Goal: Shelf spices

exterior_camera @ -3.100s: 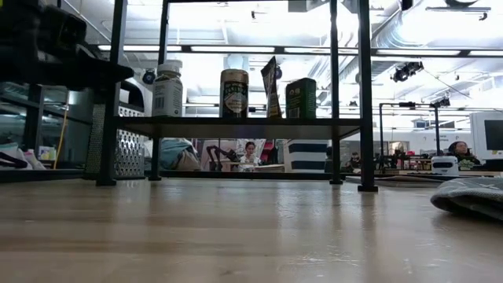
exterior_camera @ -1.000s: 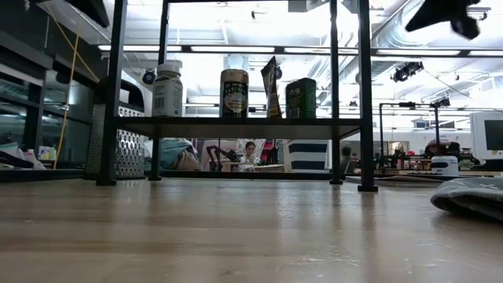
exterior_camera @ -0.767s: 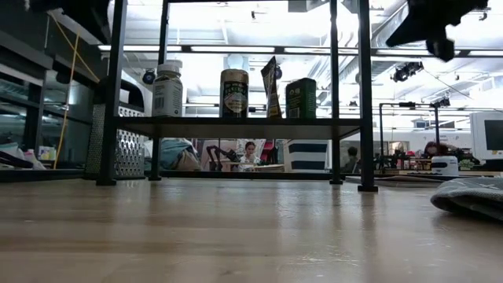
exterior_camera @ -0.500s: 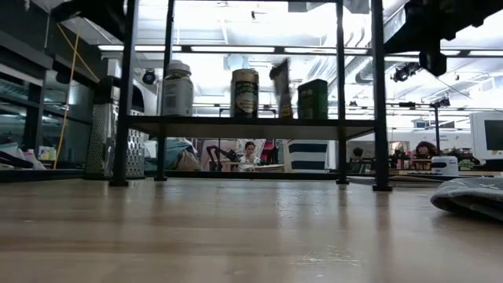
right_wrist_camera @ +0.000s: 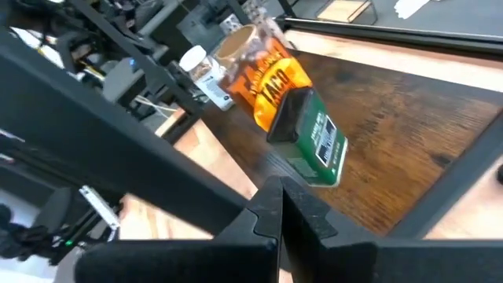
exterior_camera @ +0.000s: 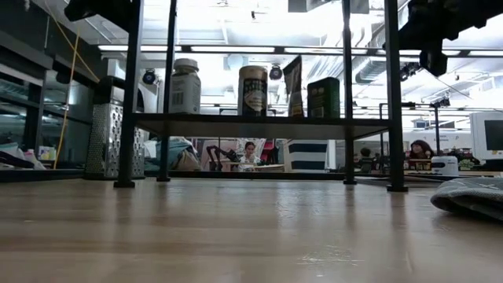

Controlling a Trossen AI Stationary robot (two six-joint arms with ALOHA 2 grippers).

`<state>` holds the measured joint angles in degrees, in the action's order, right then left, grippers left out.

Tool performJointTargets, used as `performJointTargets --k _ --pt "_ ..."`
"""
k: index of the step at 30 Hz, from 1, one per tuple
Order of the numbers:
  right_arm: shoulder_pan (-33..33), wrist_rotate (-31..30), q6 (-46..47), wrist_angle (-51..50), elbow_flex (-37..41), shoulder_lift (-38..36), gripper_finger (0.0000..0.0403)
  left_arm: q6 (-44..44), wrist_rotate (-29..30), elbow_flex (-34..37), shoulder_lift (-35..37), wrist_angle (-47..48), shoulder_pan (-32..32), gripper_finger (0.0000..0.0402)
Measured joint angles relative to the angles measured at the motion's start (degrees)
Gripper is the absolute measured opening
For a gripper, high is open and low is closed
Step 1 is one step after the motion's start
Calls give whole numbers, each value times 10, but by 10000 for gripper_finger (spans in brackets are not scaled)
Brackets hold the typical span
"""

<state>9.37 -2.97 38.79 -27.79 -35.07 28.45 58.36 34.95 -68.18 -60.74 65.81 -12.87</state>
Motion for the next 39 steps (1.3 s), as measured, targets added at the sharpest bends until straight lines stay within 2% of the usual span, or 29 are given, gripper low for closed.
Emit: performJointTargets --k 13,21,23,26,31,33,36,39 --pt "-11 33 26 44 0 4 0 28 -12 0 0 6 -62 0" --pt "-9 -102 -27 31 0 -12 0 20 -21 -32 24 47 -68 0" --pt "-7 -105 -27 24 -1 -20 0 16 -14 -43 31 66 -68 0" --pt "-10 -61 0 -7 -1 -37 0 17 -3 -47 39 98 -67 0" --pt "-40 77 56 -131 -34 -51 0 29 17 -47 38 119 -67 0" --pt "-59 115 77 -161 -48 -50 0 29 22 -47 34 121 -67 0" --pt "-91 124 106 -145 -53 -46 0 29 36 -47 26 121 -67 0" --pt "-122 55 112 -126 -53 -25 0 29 46 -47 10 121 -66 0"
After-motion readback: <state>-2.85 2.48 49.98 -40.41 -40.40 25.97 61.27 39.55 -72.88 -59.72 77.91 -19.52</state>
